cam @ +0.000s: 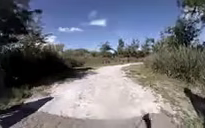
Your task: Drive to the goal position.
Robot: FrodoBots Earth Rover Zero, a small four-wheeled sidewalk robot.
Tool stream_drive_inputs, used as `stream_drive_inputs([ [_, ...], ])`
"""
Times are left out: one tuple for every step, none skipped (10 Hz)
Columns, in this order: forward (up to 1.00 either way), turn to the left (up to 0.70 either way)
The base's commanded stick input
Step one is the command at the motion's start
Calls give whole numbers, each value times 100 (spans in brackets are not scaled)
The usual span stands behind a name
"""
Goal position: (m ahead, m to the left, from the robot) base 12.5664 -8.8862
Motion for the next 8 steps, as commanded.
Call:
stream_drive_inputs([
  [85, 0],
  [85, 0],
  [85, 0],
  [85, 0],
  [85, 0],
  [85, 0],
  [85, 0],
  [85, 0],
])
